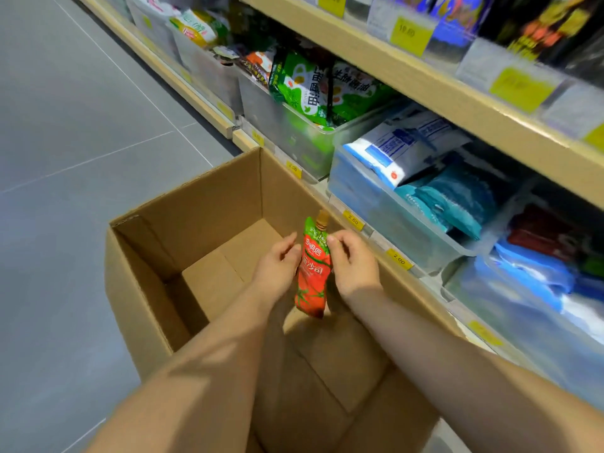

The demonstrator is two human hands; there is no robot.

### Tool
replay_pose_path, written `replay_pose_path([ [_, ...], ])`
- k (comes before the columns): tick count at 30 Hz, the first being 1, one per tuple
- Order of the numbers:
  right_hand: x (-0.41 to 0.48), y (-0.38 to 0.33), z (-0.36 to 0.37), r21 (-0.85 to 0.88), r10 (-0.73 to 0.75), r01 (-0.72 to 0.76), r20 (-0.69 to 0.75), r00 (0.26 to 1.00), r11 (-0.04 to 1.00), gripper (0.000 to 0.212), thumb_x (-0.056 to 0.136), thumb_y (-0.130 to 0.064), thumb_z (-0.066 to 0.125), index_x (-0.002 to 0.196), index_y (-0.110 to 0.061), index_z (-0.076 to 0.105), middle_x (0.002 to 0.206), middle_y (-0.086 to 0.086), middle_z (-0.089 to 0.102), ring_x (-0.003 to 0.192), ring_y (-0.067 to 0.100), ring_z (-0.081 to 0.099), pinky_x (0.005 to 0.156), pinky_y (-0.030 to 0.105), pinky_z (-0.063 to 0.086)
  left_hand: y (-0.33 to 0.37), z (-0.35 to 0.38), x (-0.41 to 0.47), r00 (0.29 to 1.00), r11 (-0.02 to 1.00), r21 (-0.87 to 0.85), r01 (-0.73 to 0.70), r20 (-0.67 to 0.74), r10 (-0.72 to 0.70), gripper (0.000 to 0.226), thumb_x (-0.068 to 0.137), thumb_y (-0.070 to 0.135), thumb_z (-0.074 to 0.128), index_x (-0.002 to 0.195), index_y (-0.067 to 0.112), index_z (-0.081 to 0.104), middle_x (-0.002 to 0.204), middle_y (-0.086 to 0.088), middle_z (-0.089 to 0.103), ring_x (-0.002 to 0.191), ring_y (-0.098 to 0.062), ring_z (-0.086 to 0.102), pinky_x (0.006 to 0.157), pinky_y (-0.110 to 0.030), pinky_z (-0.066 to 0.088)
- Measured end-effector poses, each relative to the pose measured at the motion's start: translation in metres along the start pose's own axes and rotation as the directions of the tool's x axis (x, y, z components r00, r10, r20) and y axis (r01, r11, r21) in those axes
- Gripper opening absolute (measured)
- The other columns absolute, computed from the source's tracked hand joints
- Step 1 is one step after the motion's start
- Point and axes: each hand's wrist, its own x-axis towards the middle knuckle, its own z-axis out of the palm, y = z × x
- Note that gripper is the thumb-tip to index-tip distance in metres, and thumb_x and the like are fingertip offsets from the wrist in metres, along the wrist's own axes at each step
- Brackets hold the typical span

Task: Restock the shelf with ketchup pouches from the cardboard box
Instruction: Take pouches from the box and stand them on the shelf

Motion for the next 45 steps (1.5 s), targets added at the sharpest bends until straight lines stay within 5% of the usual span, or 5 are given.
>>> replay_pose_path([
  [5,-0.02,-0.023,-0.064,0.069,-0.119,0.123,-0.058,0.991,0.99,0.022,0.094,-0.027,0.047,0.073,-0.03,0.052,0.071,-0.012,0.055,0.066,-0.01,0.051,0.06,0.005,0.039,0.042,0.024,-0.027,0.963,0.99,-0.139,-0.004,0.265,0.041,0.024,0.098,0.018,0.041,0.116,0.019,0.056,0.095,0.01,0.062,0.067,0.012,0.063,0.048,0.001,0.042],
  [19,-0.066,-0.058,-0.216,0.193,0.04,0.017,-0.285,0.958,0.981,0.009,0.091,-0.025,0.054,0.084,-0.024,0.06,0.072,-0.001,0.061,0.039,0.001,0.053,0.037,0.014,0.039,0.161,0.12,-0.092,0.948,0.904,-0.384,-0.189,0.17,0.27,0.017,0.092,0.015,0.053,0.075,0.018,0.058,0.055,0.01,0.066,0.048,0.003,0.059,0.045,-0.011,0.045],
  [25,-0.084,-0.059,-0.277,0.118,0.05,-0.004,-0.392,0.919,0.993,0.02,0.092,-0.025,0.051,0.073,-0.028,0.056,0.059,-0.004,0.058,0.044,-0.001,0.055,0.049,0.02,0.048,0.205,0.166,-0.128,0.944,0.907,-0.399,-0.135,0.226,0.24,0.01,0.09,0.021,0.058,0.082,0.016,0.062,0.063,0.005,0.068,0.048,-0.001,0.063,0.042,-0.015,0.046],
  [31,-0.086,-0.073,-0.335,0.173,0.08,0.003,-0.473,0.877,0.985,0.023,0.092,-0.022,0.051,0.069,-0.021,0.053,0.057,0.001,0.054,0.036,-0.002,0.052,0.039,0.016,0.044,0.25,0.207,-0.146,0.84,0.882,-0.053,-0.468,0.284,0.462,0.023,0.092,0.019,0.052,0.108,0.018,0.068,0.103,0.001,0.071,0.095,-0.015,0.065,0.088,-0.033,0.051],
  [45,-0.039,-0.114,-0.404,0.09,0.047,0.015,-0.647,0.761,0.996,0.022,0.093,-0.022,0.045,0.102,-0.009,0.059,0.07,0.006,0.067,0.058,0.009,0.064,0.061,0.03,0.057,0.325,0.259,-0.157,0.754,0.714,0.254,-0.652,0.316,0.576,0.033,0.086,0.025,0.053,0.118,0.016,0.058,0.115,-0.009,0.063,0.098,-0.026,0.062,0.087,-0.043,0.052],
])
